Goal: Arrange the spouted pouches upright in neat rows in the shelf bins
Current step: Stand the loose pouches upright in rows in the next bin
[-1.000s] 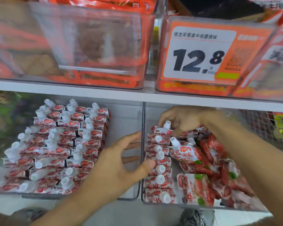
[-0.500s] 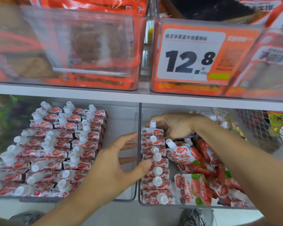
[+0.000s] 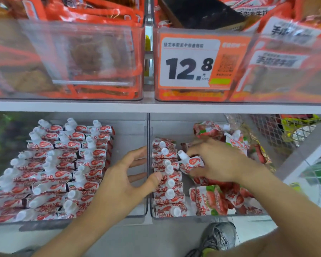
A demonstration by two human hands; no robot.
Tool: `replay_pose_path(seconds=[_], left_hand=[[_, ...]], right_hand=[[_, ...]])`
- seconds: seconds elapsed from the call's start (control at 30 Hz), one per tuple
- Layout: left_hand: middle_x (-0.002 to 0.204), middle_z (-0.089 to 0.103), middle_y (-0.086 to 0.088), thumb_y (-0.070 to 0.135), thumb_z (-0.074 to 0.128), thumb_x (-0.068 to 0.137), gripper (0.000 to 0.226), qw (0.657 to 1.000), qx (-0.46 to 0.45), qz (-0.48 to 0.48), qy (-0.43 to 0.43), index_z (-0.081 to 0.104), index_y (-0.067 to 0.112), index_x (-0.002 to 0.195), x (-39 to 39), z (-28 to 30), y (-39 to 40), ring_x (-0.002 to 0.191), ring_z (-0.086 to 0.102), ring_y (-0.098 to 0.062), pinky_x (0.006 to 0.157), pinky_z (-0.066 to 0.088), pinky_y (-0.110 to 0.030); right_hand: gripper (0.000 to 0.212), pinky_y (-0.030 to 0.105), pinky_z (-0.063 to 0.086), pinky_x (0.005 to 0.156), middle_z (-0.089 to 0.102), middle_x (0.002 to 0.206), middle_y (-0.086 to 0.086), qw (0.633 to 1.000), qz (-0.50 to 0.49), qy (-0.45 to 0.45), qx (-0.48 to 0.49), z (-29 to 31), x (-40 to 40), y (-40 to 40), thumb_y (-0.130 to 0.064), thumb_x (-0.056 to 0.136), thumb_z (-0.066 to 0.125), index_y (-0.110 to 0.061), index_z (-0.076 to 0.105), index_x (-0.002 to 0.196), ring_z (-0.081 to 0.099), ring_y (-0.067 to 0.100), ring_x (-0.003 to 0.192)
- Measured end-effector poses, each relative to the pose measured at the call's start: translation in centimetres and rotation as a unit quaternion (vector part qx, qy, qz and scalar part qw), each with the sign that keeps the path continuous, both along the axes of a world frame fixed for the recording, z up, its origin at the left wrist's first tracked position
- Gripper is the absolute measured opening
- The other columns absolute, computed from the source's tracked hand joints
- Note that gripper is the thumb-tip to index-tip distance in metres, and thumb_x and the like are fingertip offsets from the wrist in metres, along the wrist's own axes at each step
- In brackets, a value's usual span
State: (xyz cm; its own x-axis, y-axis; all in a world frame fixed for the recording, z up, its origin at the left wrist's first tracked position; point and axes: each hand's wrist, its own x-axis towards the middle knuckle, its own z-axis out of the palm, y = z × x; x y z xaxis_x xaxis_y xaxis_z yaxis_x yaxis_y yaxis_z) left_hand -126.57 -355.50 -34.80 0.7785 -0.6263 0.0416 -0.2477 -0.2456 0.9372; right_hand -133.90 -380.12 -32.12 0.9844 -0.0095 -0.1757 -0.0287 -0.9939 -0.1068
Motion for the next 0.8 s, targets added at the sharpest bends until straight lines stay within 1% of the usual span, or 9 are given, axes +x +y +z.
replay_pose_path(seconds=[0.07, 0.13, 0.17, 0.23, 0.37, 0.47, 0.57, 0.67, 0.8], left_hand=[[0.113, 0.059, 0.037, 0.054, 0.072, 0.064, 0.067, 1.000, -0.003, -0.001, 0.004, 0.053, 0.042, 0.127, -0.1, 0.1, 0.0, 0.113, 0.054, 0.014, 0.083, 0.048, -0.006], [0.114, 0.060, 0.036, 0.051, 0.073, 0.066, 0.065, 1.000, -0.006, -0.004, 0.008, 0.053, 0.041, 0.127, -0.1, 0.2, 0.0, 0.114, 0.054, 0.013, 0.084, 0.048, -0.007], [0.115, 0.060, 0.036, 0.050, 0.073, 0.066, 0.065, 1.000, -0.007, -0.003, 0.008, 0.053, 0.040, 0.127, -0.1, 0.2, -0.1, 0.113, 0.054, 0.013, 0.084, 0.049, -0.007], [0.115, 0.059, 0.037, 0.049, 0.073, 0.066, 0.063, 1.000, -0.012, -0.002, 0.009, 0.054, 0.041, 0.125, -0.1, 0.3, -0.2, 0.112, 0.054, 0.014, 0.084, 0.049, -0.008], [0.112, 0.060, 0.037, 0.045, 0.073, 0.067, 0.061, 1.000, -0.016, -0.005, 0.010, 0.055, 0.039, 0.124, -0.2, 0.4, -0.2, 0.111, 0.055, 0.014, 0.082, 0.048, -0.006], [0.114, 0.060, 0.036, 0.048, 0.073, 0.066, 0.063, 1.000, -0.016, -0.005, 0.008, 0.055, 0.038, 0.126, -0.1, 0.2, -0.2, 0.112, 0.054, 0.014, 0.082, 0.048, -0.006], [0.117, 0.060, 0.035, 0.053, 0.072, 0.065, 0.065, 1.000, -0.014, -0.005, 0.008, 0.054, 0.040, 0.126, 0.0, 0.1, -0.1, 0.113, 0.053, 0.014, 0.083, 0.048, -0.006], [0.118, 0.061, 0.031, 0.057, 0.073, 0.066, 0.063, 1.000, -0.010, -0.007, 0.005, 0.054, 0.043, 0.125, 0.2, -0.1, 0.0, 0.115, 0.054, 0.011, 0.084, 0.049, -0.009], [0.121, 0.061, 0.029, 0.063, 0.072, 0.066, 0.069, 1.000, 0.000, -0.013, 0.000, 0.053, 0.042, 0.129, 0.4, -0.3, 0.2, 0.118, 0.053, 0.009, 0.088, 0.052, -0.014]], right_hand=[[0.024, 0.032, 0.045, 0.070, 0.060, 0.090, -0.008, 0.999, 0.000, -0.041, 0.029, 0.6, -0.5, -0.2, -0.042, 0.080, 0.075, -0.029, 0.056, 0.084, 0.056, 0.016, 0.086], [0.027, 0.026, 0.040, 0.063, 0.057, 0.077, -0.014, 0.989, -0.050, -0.077, 0.115, 2.2, -1.1, -0.8, -0.033, 0.079, 0.078, -0.032, 0.051, 0.074, 0.055, 0.008, 0.073], [0.024, 0.025, 0.042, 0.064, 0.061, 0.077, -0.014, 0.976, -0.073, -0.112, 0.173, 2.9, -1.2, -1.0, -0.030, 0.078, 0.078, -0.031, 0.054, 0.075, 0.058, 0.007, 0.073], [0.019, 0.033, 0.051, 0.071, 0.068, 0.082, -0.008, 0.947, -0.106, -0.182, 0.243, 3.5, -0.6, -1.2, -0.030, 0.075, 0.078, -0.025, 0.061, 0.083, 0.065, 0.012, 0.078], [0.036, 0.037, 0.053, 0.082, 0.071, 0.100, 0.000, 0.940, -0.147, -0.235, 0.197, 0.9, 4.1, -1.0, -0.043, 0.078, 0.077, -0.019, 0.066, 0.102, 0.066, 0.019, 0.094], [0.027, 0.034, 0.051, 0.079, 0.069, 0.098, 0.002, 0.962, -0.113, -0.172, 0.181, -1.8, 7.8, -1.3, -0.033, 0.083, 0.076, -0.017, 0.067, 0.103, 0.065, 0.024, 0.093], [0.029, 0.035, 0.051, 0.091, 0.069, 0.112, 0.004, 0.978, -0.080, -0.071, 0.177, -3.6, 9.8, -1.5, -0.020, 0.086, 0.073, -0.021, 0.065, 0.113, 0.063, 0.022, 0.104], [0.037, 0.038, 0.043, 0.105, 0.061, 0.131, 0.002, 0.983, -0.069, -0.030, 0.169, -4.1, 10.5, -1.5, -0.024, 0.093, 0.064, -0.026, 0.057, 0.130, 0.053, 0.023, 0.122], [0.026, 0.042, 0.046, 0.102, 0.063, 0.129, -0.005, 0.986, -0.050, 0.055, 0.147, -3.4, 11.5, -2.5, -0.035, 0.098, 0.054, -0.031, 0.063, 0.122, 0.057, 0.021, 0.114]])
